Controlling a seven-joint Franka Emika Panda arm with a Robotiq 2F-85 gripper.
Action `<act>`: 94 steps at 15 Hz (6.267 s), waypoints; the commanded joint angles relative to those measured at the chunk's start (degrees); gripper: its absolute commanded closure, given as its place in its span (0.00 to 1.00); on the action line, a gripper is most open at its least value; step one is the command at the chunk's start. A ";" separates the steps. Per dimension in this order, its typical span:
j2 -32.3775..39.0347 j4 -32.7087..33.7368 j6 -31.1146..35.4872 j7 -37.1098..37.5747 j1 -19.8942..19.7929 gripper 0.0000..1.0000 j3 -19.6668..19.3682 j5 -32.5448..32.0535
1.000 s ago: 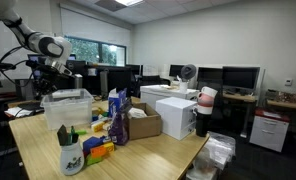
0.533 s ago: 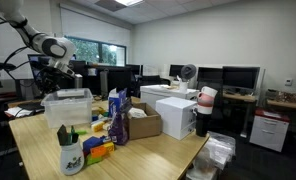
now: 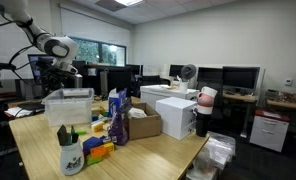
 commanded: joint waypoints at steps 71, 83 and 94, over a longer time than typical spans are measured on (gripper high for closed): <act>8.38 6.34 -0.32 4.02 1.49 0.99 3.10 -4.46; 12.44 11.44 -0.04 3.79 1.79 0.99 5.00 -4.98; -1.86 2.13 1.57 4.08 -1.50 0.99 3.04 -4.25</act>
